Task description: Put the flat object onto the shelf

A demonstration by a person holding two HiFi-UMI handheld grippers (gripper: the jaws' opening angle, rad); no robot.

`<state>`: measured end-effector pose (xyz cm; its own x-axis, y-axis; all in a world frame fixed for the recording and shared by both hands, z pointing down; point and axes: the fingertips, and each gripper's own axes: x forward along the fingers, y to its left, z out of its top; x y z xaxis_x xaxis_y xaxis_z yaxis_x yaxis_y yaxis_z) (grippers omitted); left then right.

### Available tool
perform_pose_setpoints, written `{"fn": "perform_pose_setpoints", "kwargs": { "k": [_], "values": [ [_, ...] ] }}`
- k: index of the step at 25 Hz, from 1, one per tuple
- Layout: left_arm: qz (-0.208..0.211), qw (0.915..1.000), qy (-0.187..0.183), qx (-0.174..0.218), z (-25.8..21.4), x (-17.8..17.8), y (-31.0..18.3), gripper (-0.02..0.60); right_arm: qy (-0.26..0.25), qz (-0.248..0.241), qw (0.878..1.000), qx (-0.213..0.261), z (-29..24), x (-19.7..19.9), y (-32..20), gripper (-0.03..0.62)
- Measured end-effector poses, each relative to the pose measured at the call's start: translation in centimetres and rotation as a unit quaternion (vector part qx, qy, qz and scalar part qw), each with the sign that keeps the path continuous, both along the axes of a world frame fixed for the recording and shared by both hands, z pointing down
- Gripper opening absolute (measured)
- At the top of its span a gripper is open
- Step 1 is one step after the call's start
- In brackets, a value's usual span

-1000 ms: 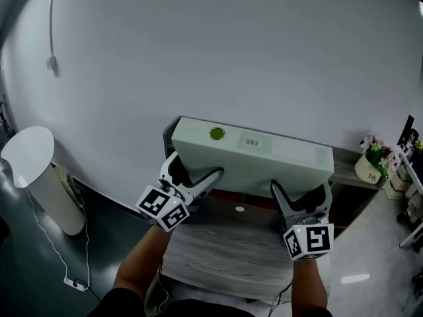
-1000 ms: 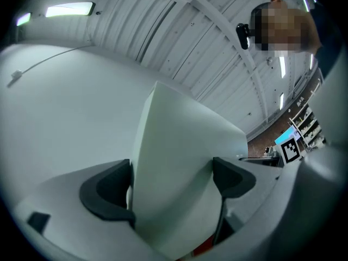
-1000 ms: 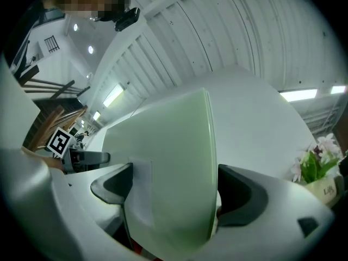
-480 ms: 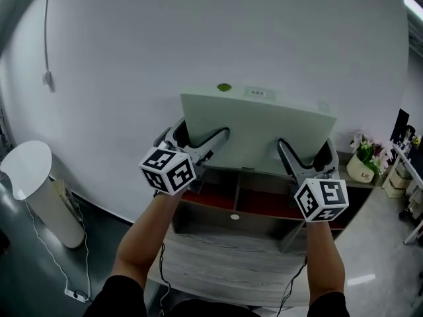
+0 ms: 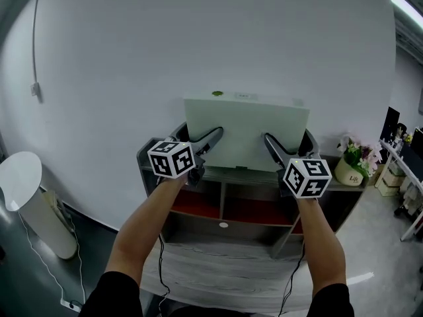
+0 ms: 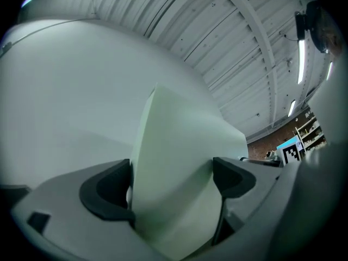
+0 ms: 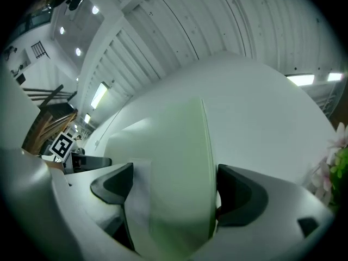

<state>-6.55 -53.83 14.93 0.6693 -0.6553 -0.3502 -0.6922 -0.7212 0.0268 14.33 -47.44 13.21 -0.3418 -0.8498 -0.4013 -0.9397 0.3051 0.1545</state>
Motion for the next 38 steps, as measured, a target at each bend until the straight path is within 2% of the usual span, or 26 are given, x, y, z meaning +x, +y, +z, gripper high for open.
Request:
{"fn": "perform_pose_setpoints", "kwargs": {
  "k": [6,12,17,26,30,38],
  "values": [
    [0.001,0.9993,-0.008,-0.037,1.5,0.5,-2.8,0.472,0.001,-0.005,0.999,-0.035,1.3,0.4,-2.8,0.489],
    [-0.011,0.9990,-0.031,-0.030,1.5,1.3,-3.9,0.474,-0.002,0.000,0.998,-0.066,2.9,1.2,-4.9,0.489],
    [-0.009,0.9981,-0.040,-0.046,2.9,1.7,-4.9,0.474,0.018,0.004,0.997,-0.075,3.4,1.3,-5.8,0.491],
    [-0.014,0.9962,-0.084,-0.014,3.6,1.7,-4.4,0.479,0.030,0.007,0.996,-0.088,3.6,1.5,-5.6,0.491],
    [-0.024,0.9964,-0.080,-0.016,3.5,1.2,-4.3,0.488,0.033,0.024,0.996,-0.079,3.1,2.1,-4.9,0.491],
    [-0.042,0.9966,-0.070,-0.010,3.4,1.0,-3.1,0.495,0.038,0.023,0.995,-0.093,4.4,2.4,-3.4,0.491]
  ]
}}
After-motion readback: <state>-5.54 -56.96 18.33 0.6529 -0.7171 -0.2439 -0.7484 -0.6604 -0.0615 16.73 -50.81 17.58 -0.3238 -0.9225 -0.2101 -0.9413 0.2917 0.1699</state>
